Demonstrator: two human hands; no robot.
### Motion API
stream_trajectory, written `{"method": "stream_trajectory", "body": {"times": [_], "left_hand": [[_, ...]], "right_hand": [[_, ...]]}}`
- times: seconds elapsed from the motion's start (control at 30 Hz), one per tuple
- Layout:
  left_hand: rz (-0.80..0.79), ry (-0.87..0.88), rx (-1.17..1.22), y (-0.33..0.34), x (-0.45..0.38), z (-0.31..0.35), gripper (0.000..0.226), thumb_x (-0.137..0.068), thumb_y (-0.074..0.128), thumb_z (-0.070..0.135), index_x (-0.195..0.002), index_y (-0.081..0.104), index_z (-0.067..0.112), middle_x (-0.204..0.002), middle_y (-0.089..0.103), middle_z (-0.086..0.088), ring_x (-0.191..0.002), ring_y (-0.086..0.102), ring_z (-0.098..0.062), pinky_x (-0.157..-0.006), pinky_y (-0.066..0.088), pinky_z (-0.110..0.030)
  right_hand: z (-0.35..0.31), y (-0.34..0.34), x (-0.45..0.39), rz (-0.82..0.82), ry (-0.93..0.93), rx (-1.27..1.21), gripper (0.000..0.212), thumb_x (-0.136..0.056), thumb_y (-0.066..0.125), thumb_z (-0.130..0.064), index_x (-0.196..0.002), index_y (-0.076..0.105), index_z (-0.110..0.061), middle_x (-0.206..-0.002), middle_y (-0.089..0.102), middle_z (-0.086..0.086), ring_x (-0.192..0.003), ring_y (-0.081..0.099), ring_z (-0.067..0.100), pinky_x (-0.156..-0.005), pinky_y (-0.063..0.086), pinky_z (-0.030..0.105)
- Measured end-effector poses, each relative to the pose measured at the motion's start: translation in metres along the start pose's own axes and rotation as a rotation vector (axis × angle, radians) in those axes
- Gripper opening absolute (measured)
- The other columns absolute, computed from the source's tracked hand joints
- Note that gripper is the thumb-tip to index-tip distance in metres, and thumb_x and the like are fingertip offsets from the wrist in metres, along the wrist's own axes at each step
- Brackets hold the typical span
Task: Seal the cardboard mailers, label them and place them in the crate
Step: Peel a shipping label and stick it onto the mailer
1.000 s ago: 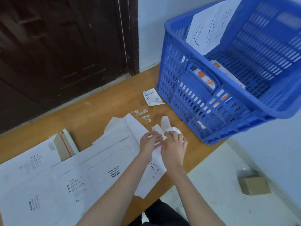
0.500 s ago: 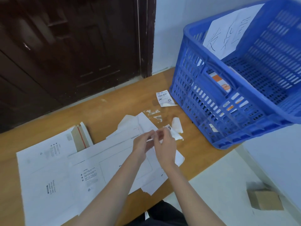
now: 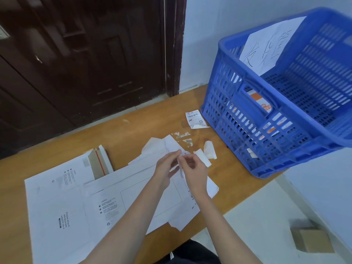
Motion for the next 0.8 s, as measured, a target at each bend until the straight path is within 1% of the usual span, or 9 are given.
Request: {"method": "stream_trajectory", "body": {"times": [0.13, 0.2, 0.3, 0.4, 0.57, 0.63, 0.67, 0.73, 0.8], "left_hand": [[0.052, 0.103, -0.034, -0.003, 0.001, 0.005, 0.017, -0.086, 0.07, 0.025, -0.092, 0.069, 0.009, -0.098, 0.072, -0.011, -0.097, 0.069, -0.022, -0.084, 0.055, -0.032], [0.064, 0.122, -0.032, -0.003, 0.002, 0.005, 0.021, -0.087, 0.069, 0.025, -0.096, 0.07, 0.006, -0.102, 0.072, -0.013, -0.098, 0.069, -0.023, -0.083, 0.056, -0.032], [0.074, 0.114, -0.027, -0.005, 0.001, 0.006, 0.026, -0.089, 0.067, 0.025, -0.101, 0.069, 0.002, -0.098, 0.072, -0.012, -0.091, 0.07, -0.02, -0.073, 0.054, -0.025], [0.081, 0.095, 0.001, -0.008, 0.001, 0.009, 0.024, -0.089, 0.067, 0.021, -0.099, 0.068, -0.001, -0.091, 0.071, -0.012, -0.076, 0.069, -0.016, -0.065, 0.053, -0.02], [0.037, 0.106, 0.085, -0.007, 0.0, 0.01, 0.029, -0.092, 0.062, 0.018, -0.109, 0.067, -0.006, -0.105, 0.071, -0.017, -0.088, 0.07, -0.019, -0.077, 0.056, -0.021], [0.04, 0.087, 0.132, -0.003, 0.003, 0.008, 0.026, -0.093, 0.06, 0.02, -0.104, 0.067, -0.003, -0.099, 0.069, -0.015, -0.082, 0.066, -0.017, -0.075, 0.054, -0.021], [0.08, 0.07, 0.099, -0.002, 0.004, 0.008, 0.024, -0.094, 0.06, 0.024, -0.097, 0.067, 0.002, -0.092, 0.065, -0.011, -0.077, 0.063, -0.015, -0.072, 0.052, -0.022], [0.193, 0.012, -0.072, 0.0, 0.007, 0.006, 0.032, -0.093, 0.056, 0.041, -0.082, 0.058, 0.012, -0.081, 0.056, -0.004, -0.069, 0.055, -0.013, -0.067, 0.045, -0.025], [0.207, 0.021, -0.218, 0.006, 0.011, 0.007, 0.043, -0.092, 0.049, 0.053, -0.072, 0.056, 0.016, -0.075, 0.058, -0.001, -0.067, 0.056, -0.011, -0.065, 0.043, -0.027]], "right_hand": [[-0.005, 0.004, -0.001, 0.012, -0.035, 0.068, 0.008, -0.088, 0.066, -0.026, -0.089, 0.067, -0.018, -0.079, 0.068, -0.012, -0.075, 0.063, -0.001, -0.066, 0.048, 0.009], [-0.008, 0.005, -0.004, 0.018, -0.028, 0.052, 0.007, -0.088, 0.065, -0.022, -0.087, 0.065, -0.014, -0.078, 0.067, -0.009, -0.073, 0.062, 0.001, -0.065, 0.047, 0.009], [-0.005, 0.009, -0.009, -0.006, 0.105, -0.075, 0.006, -0.089, 0.06, -0.012, -0.085, 0.061, -0.008, -0.075, 0.062, -0.004, -0.07, 0.057, 0.004, -0.063, 0.044, 0.01], [0.004, 0.013, -0.01, -0.03, 0.235, -0.178, 0.008, -0.092, 0.053, -0.009, -0.085, 0.057, -0.01, -0.075, 0.058, -0.003, -0.072, 0.054, 0.012, -0.067, 0.044, 0.018], [-0.007, 0.01, -0.01, 0.002, 0.153, -0.052, 0.005, -0.096, 0.046, -0.012, -0.093, 0.05, -0.012, -0.078, 0.055, -0.003, -0.069, 0.051, 0.01, -0.055, 0.037, 0.016], [-0.014, 0.009, -0.01, 0.044, 0.122, 0.011, 0.005, -0.098, 0.044, -0.014, -0.097, 0.048, -0.013, -0.081, 0.055, -0.007, -0.073, 0.053, 0.009, -0.056, 0.037, 0.017], [-0.017, 0.009, -0.01, 0.059, 0.1, 0.05, 0.005, -0.099, 0.043, -0.015, -0.1, 0.048, -0.014, -0.084, 0.055, -0.009, -0.074, 0.054, 0.007, -0.057, 0.037, 0.015], [-0.022, 0.01, -0.011, 0.068, 0.034, 0.143, 0.009, -0.1, 0.042, -0.018, -0.106, 0.048, -0.016, -0.092, 0.056, -0.008, -0.079, 0.056, 0.008, -0.058, 0.038, 0.014], [-0.025, 0.015, -0.011, 0.044, -0.024, 0.246, 0.015, -0.101, 0.039, -0.021, -0.108, 0.051, -0.015, -0.095, 0.059, -0.005, -0.082, 0.059, 0.012, -0.06, 0.042, 0.017]]}}
Point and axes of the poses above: each hand's wrist, its own x-axis away from the middle knuckle, its own y-axis out of the palm, z = x × y, the point moved 7 cm from there along -x, towards the middle knuckle
